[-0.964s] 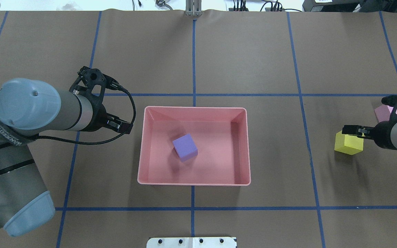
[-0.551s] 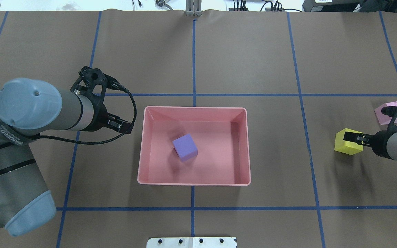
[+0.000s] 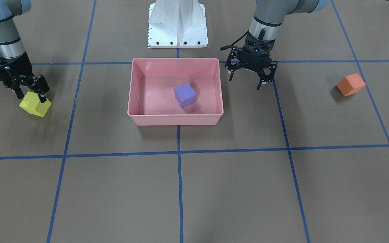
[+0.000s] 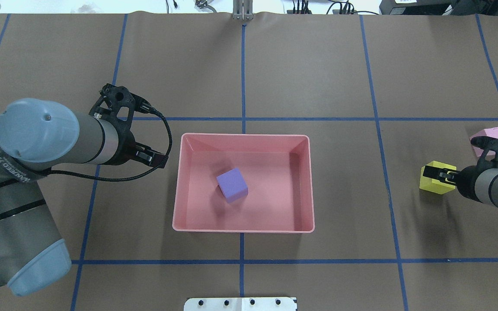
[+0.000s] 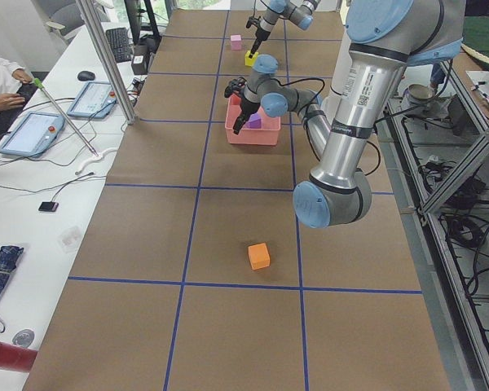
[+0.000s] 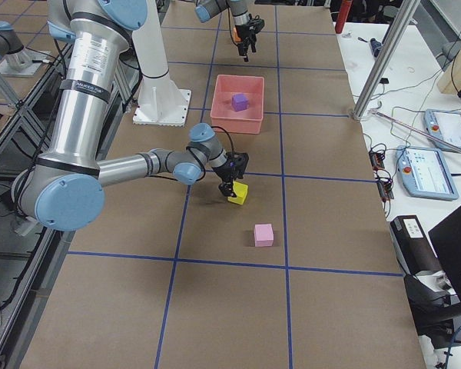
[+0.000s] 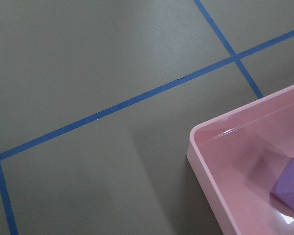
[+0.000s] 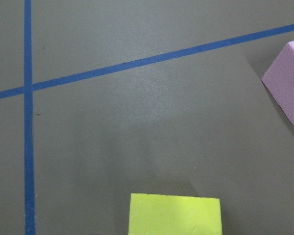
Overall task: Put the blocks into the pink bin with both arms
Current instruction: 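Lower the right gripper onto the yellow cube and grasp it while the left gripper withdraws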
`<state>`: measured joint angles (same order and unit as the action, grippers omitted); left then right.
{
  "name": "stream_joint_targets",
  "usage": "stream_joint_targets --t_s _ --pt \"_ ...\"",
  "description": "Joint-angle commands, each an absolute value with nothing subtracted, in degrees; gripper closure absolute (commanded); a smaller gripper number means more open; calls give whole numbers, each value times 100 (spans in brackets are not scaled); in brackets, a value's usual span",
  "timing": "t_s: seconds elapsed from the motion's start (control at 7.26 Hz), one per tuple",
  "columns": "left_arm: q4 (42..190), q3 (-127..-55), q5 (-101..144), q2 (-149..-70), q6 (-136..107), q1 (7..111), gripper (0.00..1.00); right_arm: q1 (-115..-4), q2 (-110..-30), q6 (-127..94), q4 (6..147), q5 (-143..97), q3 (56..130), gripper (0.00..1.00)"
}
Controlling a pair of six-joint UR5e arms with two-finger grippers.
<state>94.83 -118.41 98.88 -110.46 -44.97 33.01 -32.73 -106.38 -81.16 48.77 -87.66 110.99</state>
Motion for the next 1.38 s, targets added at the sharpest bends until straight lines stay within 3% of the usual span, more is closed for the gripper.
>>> stream_joint_targets --t_s 0.0,0.14,0.28,0.41,0.55,0.69,0.96,1.24 --pt "9483 -11839 9888 -11013 -4500 3305 0 -2912 -10644 -8112 4930 -8458 11040 4" --pt "9483 -11830 9888 -11004 -4500 3305 0 -2744 -10652 -8043 4931 -8194 10926 4" --pt "9483 -11830 9888 -11004 -4500 3296 0 -2768 -10687 -7981 4931 -8191 10951 57" --pt "9483 -11830 9888 -11004 -4500 3296 0 -2795 -10714 -7528 4931 -8218 11003 71" --pt "9483 -11830 9888 -11004 -4500 3305 0 -2856 -10705 -7436 4931 -8218 10995 73" --pt "9483 -11847 9896 -10995 -4474 3305 0 -3065 -10627 -7253 4922 -8235 11056 86" --pt "9483 -11883 10629 -10760 -3645 3863 0 -3181 -10408 -6891 4931 -8523 11486 88" --pt "9553 -11892 11204 -10128 -2266 4724 0 -3366 -9435 -6891 4931 -8727 11592 88"
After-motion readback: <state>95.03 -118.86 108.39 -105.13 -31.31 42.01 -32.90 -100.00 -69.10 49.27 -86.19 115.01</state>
